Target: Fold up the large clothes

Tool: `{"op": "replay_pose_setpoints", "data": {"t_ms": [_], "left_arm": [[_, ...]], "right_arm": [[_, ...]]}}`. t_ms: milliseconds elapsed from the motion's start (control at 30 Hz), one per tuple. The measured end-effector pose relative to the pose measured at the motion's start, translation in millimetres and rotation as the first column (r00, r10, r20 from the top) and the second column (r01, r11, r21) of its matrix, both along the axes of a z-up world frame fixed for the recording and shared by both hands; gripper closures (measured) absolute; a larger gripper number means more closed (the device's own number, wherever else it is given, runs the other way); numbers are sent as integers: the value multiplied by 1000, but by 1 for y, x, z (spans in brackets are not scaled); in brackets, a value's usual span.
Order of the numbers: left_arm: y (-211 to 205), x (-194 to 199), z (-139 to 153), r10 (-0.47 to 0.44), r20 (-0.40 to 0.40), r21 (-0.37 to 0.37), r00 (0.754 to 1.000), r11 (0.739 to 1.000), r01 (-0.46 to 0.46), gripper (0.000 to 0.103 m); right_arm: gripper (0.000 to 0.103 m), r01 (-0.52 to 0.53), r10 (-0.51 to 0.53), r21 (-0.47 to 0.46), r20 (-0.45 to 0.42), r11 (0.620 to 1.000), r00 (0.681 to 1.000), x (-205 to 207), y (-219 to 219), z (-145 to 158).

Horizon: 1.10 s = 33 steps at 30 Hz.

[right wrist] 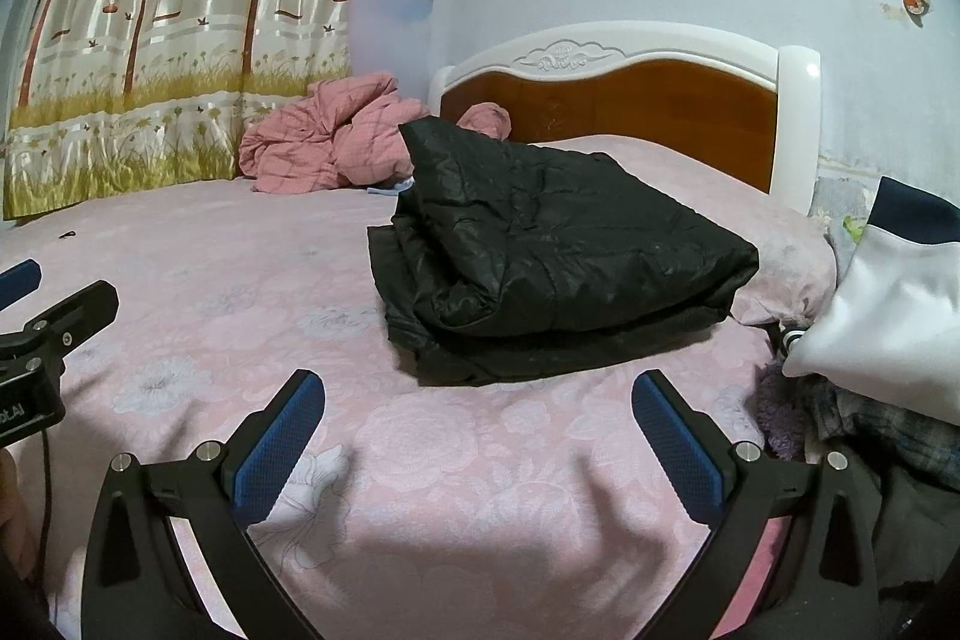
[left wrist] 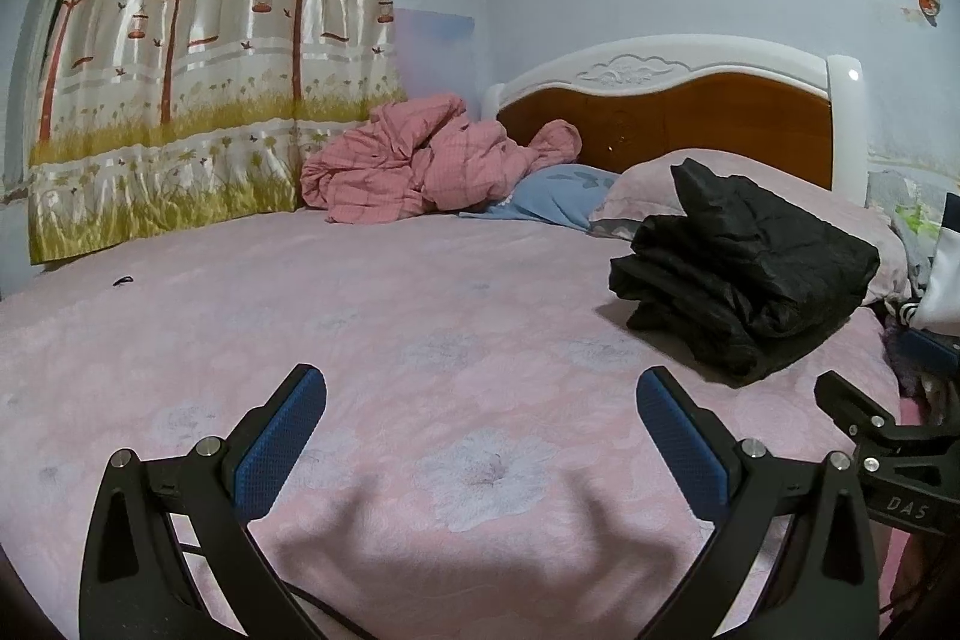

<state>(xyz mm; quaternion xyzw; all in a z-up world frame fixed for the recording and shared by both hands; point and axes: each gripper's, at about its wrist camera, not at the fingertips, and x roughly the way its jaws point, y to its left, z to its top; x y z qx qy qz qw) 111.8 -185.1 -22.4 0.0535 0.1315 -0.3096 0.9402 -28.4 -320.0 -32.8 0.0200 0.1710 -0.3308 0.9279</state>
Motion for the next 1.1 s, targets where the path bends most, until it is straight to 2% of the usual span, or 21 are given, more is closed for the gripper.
{"op": "replay_pose_setpoints", "data": {"t_ms": [1100], "left_arm": [[2, 0, -1, -5, 6, 11, 1000, 1000, 5, 0]], "right_arm": [[0, 9, -10, 28, 21, 1000, 1000, -4, -1, -1]]}}
